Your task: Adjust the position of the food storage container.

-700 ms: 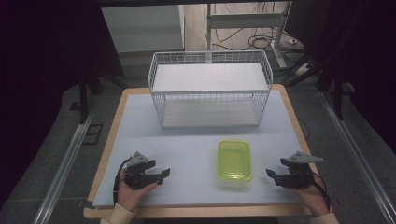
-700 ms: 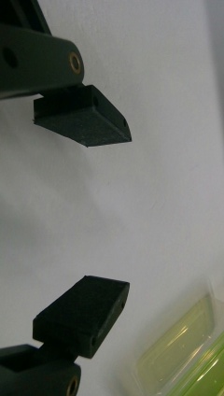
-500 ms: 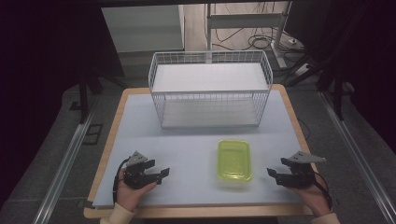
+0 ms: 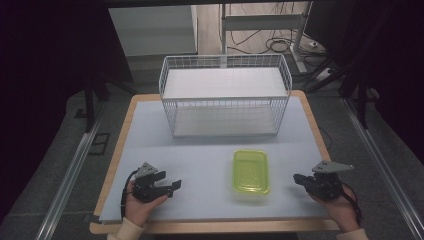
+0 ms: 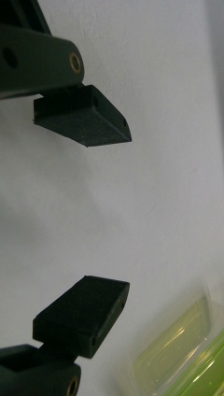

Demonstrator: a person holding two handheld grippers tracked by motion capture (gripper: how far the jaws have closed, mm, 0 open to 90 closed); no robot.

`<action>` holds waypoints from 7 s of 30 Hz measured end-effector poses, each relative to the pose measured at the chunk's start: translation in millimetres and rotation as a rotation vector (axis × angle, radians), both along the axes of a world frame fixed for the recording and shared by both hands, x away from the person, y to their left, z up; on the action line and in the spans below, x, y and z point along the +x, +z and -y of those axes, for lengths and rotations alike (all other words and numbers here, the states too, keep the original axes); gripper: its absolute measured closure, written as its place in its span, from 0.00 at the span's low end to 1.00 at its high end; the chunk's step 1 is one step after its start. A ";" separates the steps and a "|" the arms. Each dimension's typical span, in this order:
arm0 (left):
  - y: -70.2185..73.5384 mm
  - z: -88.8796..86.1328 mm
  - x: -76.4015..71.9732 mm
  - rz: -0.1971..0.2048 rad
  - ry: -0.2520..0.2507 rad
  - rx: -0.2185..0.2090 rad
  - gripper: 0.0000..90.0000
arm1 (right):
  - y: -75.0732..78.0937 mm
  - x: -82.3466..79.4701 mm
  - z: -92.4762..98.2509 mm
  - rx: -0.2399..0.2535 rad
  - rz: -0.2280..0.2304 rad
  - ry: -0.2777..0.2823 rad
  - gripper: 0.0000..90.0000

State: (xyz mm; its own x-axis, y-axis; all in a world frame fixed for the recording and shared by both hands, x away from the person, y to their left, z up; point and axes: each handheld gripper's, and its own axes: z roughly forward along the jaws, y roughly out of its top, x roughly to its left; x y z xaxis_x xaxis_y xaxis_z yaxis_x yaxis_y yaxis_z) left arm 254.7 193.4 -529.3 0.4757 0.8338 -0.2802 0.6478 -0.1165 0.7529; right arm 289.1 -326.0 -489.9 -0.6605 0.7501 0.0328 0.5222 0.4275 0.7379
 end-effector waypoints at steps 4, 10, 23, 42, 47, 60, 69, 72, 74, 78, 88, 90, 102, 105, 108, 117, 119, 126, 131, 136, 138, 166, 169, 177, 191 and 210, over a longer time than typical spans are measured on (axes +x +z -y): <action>-0.5 -0.1 0.3 -0.002 0.002 -0.002 0.27 | 0.9 -2.0 -2.6 -0.013 -0.005 0.039 1.00; -0.2 -0.8 0.6 -0.016 0.006 -0.018 0.27 | -0.3 -4.4 -10.9 -0.028 -0.017 0.103 1.00; 0.1 -0.5 0.5 -0.016 0.001 -0.022 0.27 | -8.4 -11.7 -40.0 -0.040 -0.035 0.210 1.00; -0.2 -0.9 0.5 -0.018 -0.005 -0.018 0.27 | -17.0 -15.5 -62.6 -0.035 -0.064 0.269 1.00; -0.6 -1.5 0.6 -0.019 -0.003 -0.022 0.27 | -21.1 -14.8 -72.3 -0.041 -0.074 0.286 1.00; -0.2 -1.1 0.7 -0.025 -0.010 -0.019 0.27 | -22.0 -20.2 -94.6 -0.062 -0.039 0.321 1.00; -0.4 -0.8 0.7 -0.028 -0.013 -0.017 0.26 | -26.7 -19.0 -124.9 -0.063 -0.023 0.358 1.00; -0.1 -1.0 0.5 -0.026 -0.011 -0.018 0.26 | -27.0 -18.0 -131.5 -0.064 -0.015 0.363 1.00; -0.1 -1.2 0.6 -0.027 -0.011 -0.019 0.26 | -27.1 -17.2 -136.9 -0.063 -0.009 0.368 1.00; -0.5 -1.2 0.6 -0.028 -0.010 -0.019 0.27 | -28.0 -15.5 -143.4 -0.059 -0.008 0.374 1.00; 0.0 -1.7 0.0 -0.024 -0.009 -0.022 0.26 | -14.8 -27.1 -105.6 -0.029 0.000 0.332 1.00; 1.0 -2.0 -0.3 -0.023 -0.010 -0.021 0.27 | -9.1 -26.7 -89.7 -0.015 0.012 0.291 1.00; 1.7 -0.5 -0.1 -0.024 -0.011 -0.018 0.27 | 5.0 40.4 -45.8 0.039 0.045 0.089 1.00; 1.4 -0.1 -0.4 -0.024 -0.010 -0.019 0.27 | 5.2 67.7 -58.2 0.019 0.050 0.087 1.00; 0.9 -0.3 -0.5 -0.024 -0.012 -0.019 0.27 | 4.1 79.3 -64.5 0.022 0.038 0.091 1.00; 0.8 -0.9 -1.3 -0.023 -0.015 -0.011 0.27 | -15.0 99.3 -82.1 0.020 -0.029 0.111 1.00; 1.0 -0.2 -1.6 -0.021 -0.012 -0.015 0.27 | -16.9 98.4 -84.3 0.014 -0.034 0.125 1.00; 0.4 -1.1 -1.1 -0.024 -0.015 -0.015 0.27 | -18.9 95.9 -84.9 0.008 -0.045 0.144 1.00; 0.2 -1.2 -1.1 -0.021 -0.011 -0.020 0.27 | -19.2 89.8 -85.1 -0.005 -0.046 0.177 1.00; 0.7 -1.1 -1.3 -0.022 -0.012 -0.017 0.27 | -17.0 81.3 -86.7 -0.019 -0.043 0.210 1.00; 0.7 -1.1 -1.3 -0.022 -0.012 -0.017 0.27 | -15.9 77.8 -88.1 -0.031 -0.045 0.222 1.00; 1.1 -1.2 -1.7 -0.024 -0.014 -0.016 0.27 | -14.4 33.0 -83.3 -0.051 -0.081 0.307 1.00; 1.3 -0.9 -1.8 -0.023 -0.014 -0.016 0.27 | -15.9 29.7 -84.6 -0.052 -0.088 0.320 1.00; 1.2 -1.0 -1.6 -0.021 -0.013 -0.018 0.27 | -19.2 26.7 -91.3 -0.056 -0.098 0.336 1.00; 1.0 -0.7 -1.4 -0.022 -0.014 -0.018 0.27 | -23.8 24.9 -119.9 -0.067 -0.094 0.346 1.00; 4.8 -3.1 -2.3 -0.032 -0.011 -0.055 0.27 | -15.0 19.1 -89.1 0.060 -0.075 0.238 0.89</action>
